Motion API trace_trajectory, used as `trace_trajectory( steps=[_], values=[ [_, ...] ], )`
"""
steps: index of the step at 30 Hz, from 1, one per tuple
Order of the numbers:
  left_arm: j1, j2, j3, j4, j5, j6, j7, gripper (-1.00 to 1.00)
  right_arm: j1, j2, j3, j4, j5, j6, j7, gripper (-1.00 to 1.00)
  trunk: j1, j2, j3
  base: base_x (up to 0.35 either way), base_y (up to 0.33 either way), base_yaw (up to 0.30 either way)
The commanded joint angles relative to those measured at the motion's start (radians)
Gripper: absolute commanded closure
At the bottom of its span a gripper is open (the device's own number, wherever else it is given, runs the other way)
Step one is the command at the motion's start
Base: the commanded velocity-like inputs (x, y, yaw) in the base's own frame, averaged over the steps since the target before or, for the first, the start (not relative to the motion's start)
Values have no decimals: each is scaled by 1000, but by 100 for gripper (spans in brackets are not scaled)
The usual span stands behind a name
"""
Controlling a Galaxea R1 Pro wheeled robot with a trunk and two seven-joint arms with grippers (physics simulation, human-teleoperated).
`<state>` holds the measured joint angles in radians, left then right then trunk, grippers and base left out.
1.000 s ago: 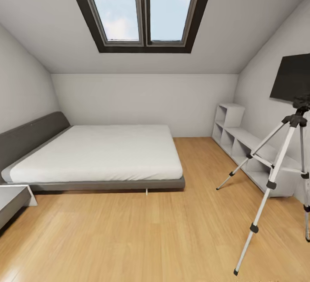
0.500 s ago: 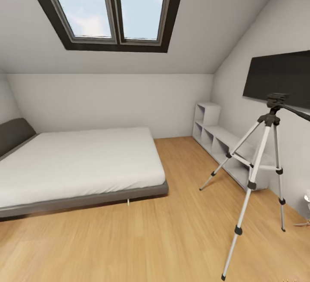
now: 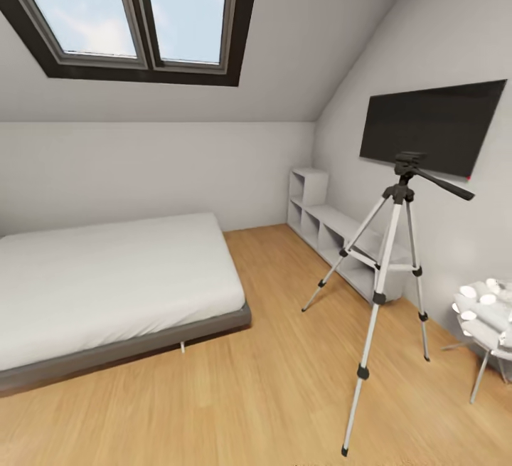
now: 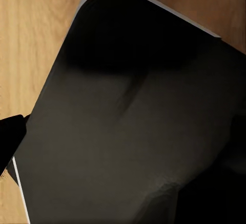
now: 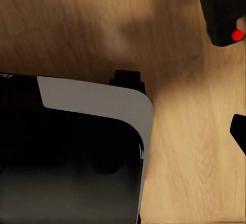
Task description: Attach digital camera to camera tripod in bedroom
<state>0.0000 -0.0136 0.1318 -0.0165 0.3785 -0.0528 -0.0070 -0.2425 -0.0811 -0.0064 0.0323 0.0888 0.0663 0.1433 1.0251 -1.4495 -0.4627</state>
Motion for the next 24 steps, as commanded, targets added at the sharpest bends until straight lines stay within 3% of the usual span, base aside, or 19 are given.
trace_trajectory(
  steps=[1, 15, 24],
  values=[
    [0, 0, 8, 0, -1, -2, -1, -100, -1, 0, -1, 1, 9, 1, 3, -100, 0, -1, -1, 2, 0, -300],
    [0, -2, 8, 0, -1, -2, -2, -100, -1, 0, -1, 1, 9, 1, 3, -100, 0, -1, -1, 9, 7, -300],
    [0, -3, 7, 0, -4, -2, -2, -100, -1, 0, -1, 1, 9, 1, 4, -100, 0, -1, -1, 175, 146, -300]
  ],
)
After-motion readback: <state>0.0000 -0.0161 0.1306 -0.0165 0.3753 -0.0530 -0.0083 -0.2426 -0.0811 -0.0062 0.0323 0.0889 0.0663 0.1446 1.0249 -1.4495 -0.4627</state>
